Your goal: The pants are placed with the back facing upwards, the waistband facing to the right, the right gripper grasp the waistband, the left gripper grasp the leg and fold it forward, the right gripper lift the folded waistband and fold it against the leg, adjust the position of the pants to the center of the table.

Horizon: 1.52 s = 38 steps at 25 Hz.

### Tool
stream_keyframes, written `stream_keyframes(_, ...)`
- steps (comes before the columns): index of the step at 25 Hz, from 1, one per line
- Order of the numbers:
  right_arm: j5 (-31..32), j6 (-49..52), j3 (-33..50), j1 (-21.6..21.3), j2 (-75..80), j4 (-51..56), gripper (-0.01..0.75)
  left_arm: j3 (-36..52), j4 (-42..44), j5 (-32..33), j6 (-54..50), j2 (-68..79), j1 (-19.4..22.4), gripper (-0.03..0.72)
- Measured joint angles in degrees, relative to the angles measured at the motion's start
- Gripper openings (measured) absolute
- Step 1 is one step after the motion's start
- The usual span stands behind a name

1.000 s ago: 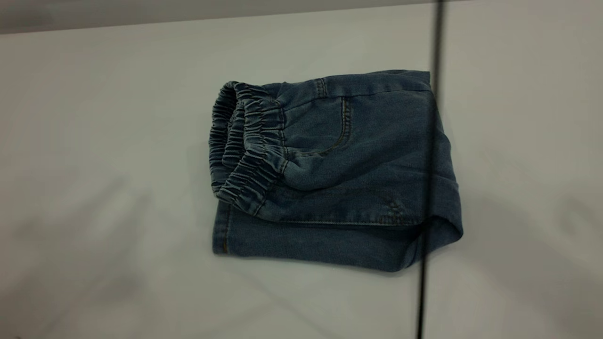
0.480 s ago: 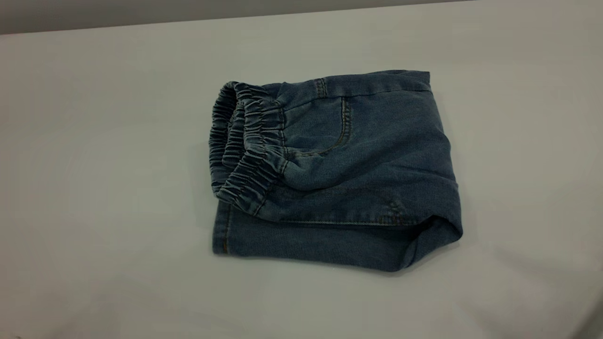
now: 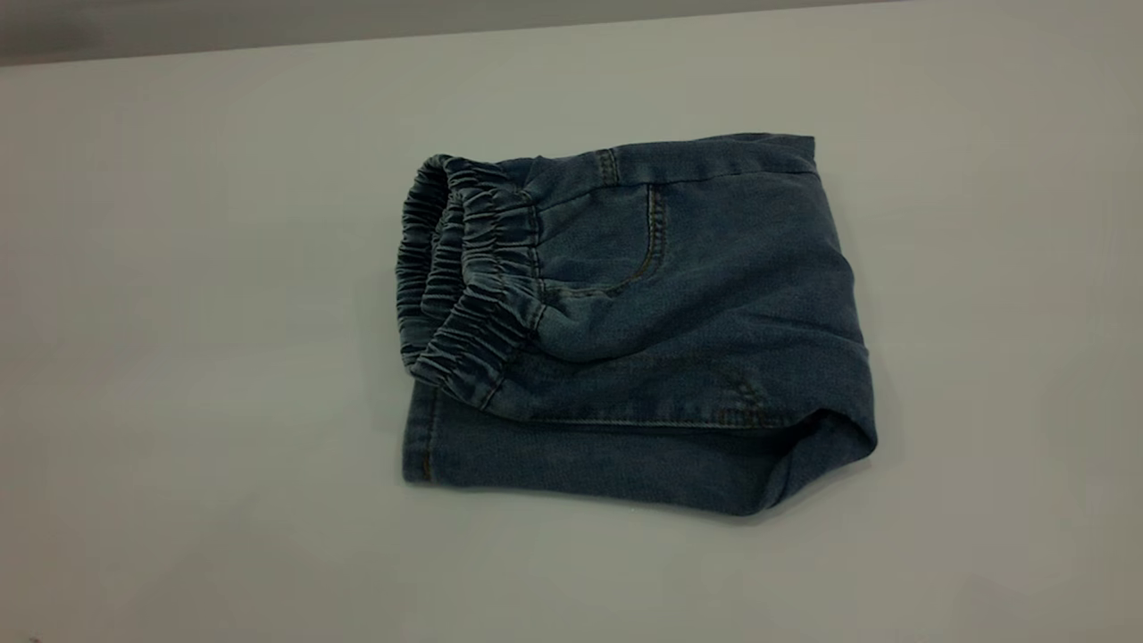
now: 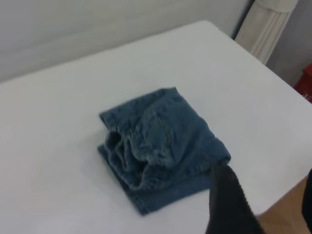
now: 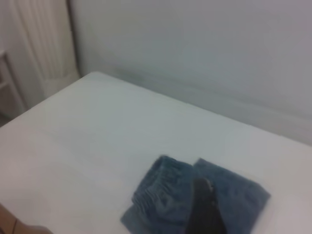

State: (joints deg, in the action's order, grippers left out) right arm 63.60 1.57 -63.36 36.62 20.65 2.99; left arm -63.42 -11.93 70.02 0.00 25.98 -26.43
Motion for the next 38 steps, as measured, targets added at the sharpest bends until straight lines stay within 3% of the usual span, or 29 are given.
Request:
stream_keyframes(8,3.89,0.39,10.14,0.00,-8.14,0.19,0.416,12.00,3.13,-1.73,-2.11,-12.05,0.00,0.344)
stream_keyframes(23,0.27,0.39,32.27,0.00,-8.02,0.57,0.416,32.66,8.79,-4.98,0.00,-20.59,0.00,0.344)
stream_keyframes(26,-2.36,0.02,32.87,0.00,-8.02,1.51,0.416,33.10,8.92,-7.14,0.00,-20.59,0.00,0.344)
stream_keyframes(38,-2.65,-1.57,34.26,-0.04,-8.02,-1.32,0.416,34.65,10.06,-8.37,0.00,-20.59,0.00,0.344)
